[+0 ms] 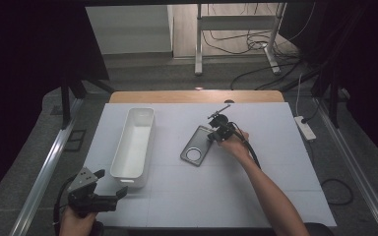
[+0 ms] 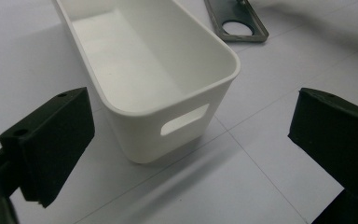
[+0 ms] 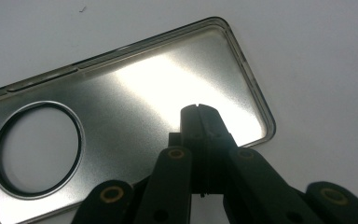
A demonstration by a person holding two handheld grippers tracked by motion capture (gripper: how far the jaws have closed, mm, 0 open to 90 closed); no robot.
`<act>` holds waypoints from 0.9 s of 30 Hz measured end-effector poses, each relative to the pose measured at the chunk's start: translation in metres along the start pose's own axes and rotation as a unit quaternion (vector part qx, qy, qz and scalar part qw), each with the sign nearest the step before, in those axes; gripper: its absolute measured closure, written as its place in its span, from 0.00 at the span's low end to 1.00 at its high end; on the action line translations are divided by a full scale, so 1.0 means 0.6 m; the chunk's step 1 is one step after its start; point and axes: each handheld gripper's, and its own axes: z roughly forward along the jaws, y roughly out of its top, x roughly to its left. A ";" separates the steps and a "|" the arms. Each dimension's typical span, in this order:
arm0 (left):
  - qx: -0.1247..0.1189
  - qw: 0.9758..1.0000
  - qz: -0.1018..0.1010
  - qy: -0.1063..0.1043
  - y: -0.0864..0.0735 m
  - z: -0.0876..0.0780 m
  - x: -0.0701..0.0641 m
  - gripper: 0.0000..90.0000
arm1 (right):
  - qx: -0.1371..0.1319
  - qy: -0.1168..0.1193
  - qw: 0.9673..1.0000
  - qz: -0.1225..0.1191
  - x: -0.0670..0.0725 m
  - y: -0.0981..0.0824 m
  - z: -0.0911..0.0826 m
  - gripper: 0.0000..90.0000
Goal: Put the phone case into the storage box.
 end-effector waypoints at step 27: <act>-0.003 1.000 -0.001 -0.002 0.000 -0.001 0.000 0.01 | 0.013 0.004 1.000 -0.026 0.005 -0.057 -0.048 1.00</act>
